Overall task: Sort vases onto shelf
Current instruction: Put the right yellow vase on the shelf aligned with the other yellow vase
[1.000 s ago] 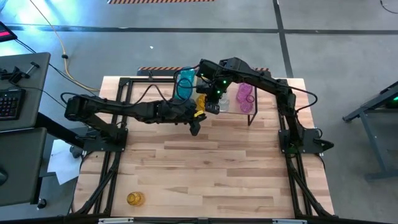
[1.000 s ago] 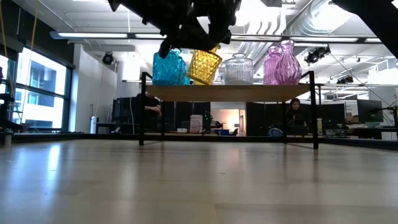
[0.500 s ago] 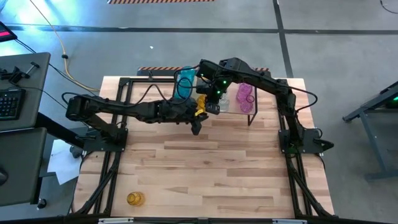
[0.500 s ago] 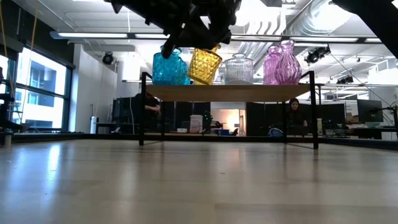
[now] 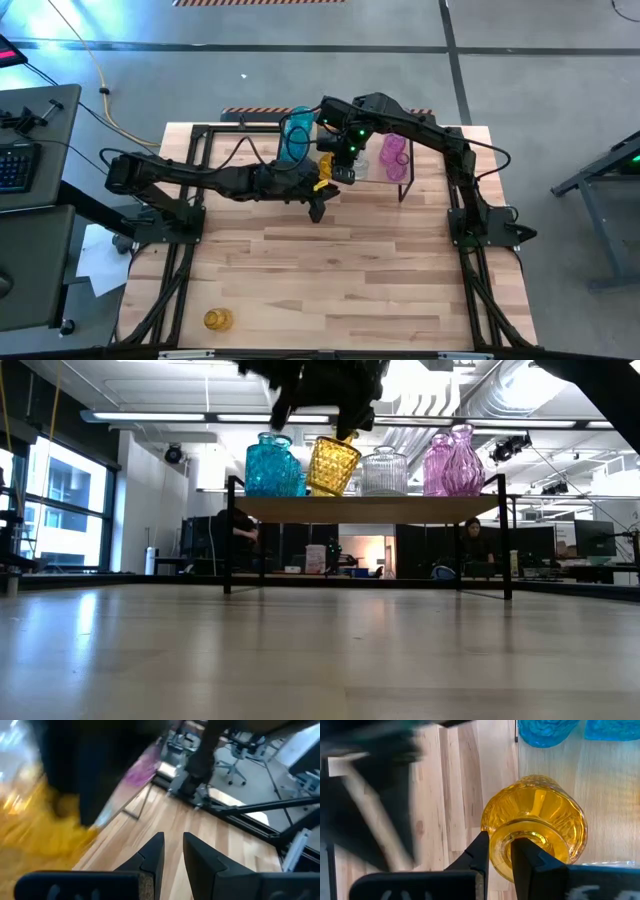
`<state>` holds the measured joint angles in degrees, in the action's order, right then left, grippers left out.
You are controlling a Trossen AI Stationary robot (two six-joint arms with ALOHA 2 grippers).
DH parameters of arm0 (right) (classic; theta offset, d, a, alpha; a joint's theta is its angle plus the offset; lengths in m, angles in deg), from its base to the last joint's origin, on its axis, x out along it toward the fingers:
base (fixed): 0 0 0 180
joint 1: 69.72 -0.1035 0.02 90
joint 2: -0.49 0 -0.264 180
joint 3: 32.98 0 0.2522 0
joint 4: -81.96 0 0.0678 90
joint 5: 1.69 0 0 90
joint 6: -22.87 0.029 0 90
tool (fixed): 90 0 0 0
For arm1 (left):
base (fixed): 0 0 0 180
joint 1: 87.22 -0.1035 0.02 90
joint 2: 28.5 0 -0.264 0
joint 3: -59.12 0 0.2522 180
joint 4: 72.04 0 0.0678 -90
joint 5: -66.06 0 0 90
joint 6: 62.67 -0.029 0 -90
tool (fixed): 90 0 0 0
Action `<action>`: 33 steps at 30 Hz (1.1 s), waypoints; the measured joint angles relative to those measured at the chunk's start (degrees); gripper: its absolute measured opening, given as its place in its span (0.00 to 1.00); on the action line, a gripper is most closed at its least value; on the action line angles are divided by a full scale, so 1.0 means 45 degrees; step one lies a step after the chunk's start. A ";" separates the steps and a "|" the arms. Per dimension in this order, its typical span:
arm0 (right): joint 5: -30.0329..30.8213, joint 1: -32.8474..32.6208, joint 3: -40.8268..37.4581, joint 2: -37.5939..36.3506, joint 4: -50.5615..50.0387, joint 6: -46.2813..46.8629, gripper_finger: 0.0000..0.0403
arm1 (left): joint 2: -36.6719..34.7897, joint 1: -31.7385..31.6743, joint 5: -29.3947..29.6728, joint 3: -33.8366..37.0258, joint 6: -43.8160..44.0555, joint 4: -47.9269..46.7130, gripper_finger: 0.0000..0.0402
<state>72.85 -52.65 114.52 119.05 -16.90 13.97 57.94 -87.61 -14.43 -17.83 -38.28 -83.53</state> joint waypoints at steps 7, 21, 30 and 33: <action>-0.0010 0.0125 0.0000 0.0000 -0.0064 0.0039 0.07 | 0.0009 0.0038 -0.0581 -0.1892 -0.1296 -0.2368 0.16; -0.0059 0.0406 0.0005 -0.0015 -0.0284 0.0110 0.07 | 0.2417 -0.0410 -0.1513 -0.5309 -0.3184 -0.6185 0.16; -0.0158 0.0406 0.0005 -0.0015 -0.0307 0.0072 0.07 | 0.2482 -0.0493 -0.0898 -0.5582 -0.3448 -0.7180 0.16; -0.0233 0.0411 0.0005 -0.0015 -0.0287 0.0013 0.07 | 0.2482 -0.0493 -0.0764 -0.5582 -0.3317 -0.7194 0.16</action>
<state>71.80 -50.80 114.54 118.99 -18.19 14.03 69.10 -89.83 -17.86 -42.95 -53.20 -115.91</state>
